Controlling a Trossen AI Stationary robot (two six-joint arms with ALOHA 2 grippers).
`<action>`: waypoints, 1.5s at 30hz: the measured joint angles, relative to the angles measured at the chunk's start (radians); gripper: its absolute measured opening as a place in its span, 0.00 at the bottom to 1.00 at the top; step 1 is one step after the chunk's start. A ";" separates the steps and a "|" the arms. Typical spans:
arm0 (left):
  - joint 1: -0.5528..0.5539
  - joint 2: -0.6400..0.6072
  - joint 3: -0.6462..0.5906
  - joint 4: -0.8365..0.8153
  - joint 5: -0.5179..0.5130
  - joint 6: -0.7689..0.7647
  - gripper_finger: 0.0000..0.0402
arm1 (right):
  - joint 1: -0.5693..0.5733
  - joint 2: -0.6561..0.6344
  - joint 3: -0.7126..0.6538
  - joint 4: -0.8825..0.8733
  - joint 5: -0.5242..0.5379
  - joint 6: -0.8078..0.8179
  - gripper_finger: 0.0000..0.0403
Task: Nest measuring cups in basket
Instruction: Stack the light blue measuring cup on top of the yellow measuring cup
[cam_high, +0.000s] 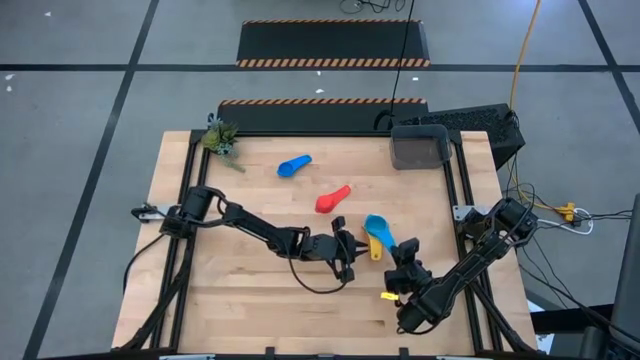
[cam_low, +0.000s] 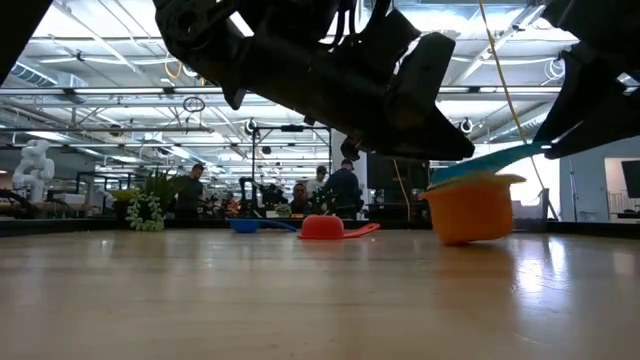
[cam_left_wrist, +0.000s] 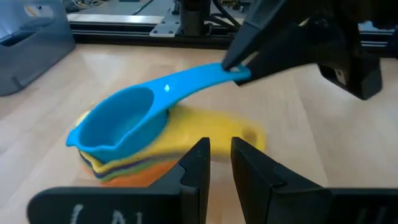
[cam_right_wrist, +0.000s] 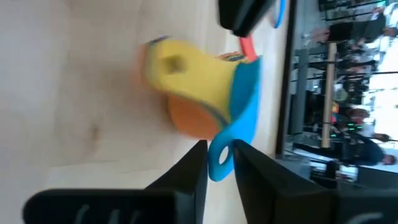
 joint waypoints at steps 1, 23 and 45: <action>0.000 0.000 0.000 -0.002 0.000 0.000 0.17 | 0.000 0.000 0.000 0.012 -0.009 -0.002 0.19; 0.019 0.000 0.000 -0.154 0.000 -0.037 0.17 | 0.006 -0.267 -0.054 0.029 -0.166 0.256 0.41; 0.040 0.000 0.000 -0.177 0.000 -0.103 0.17 | -0.218 -0.293 -0.375 0.524 -0.346 -0.059 0.00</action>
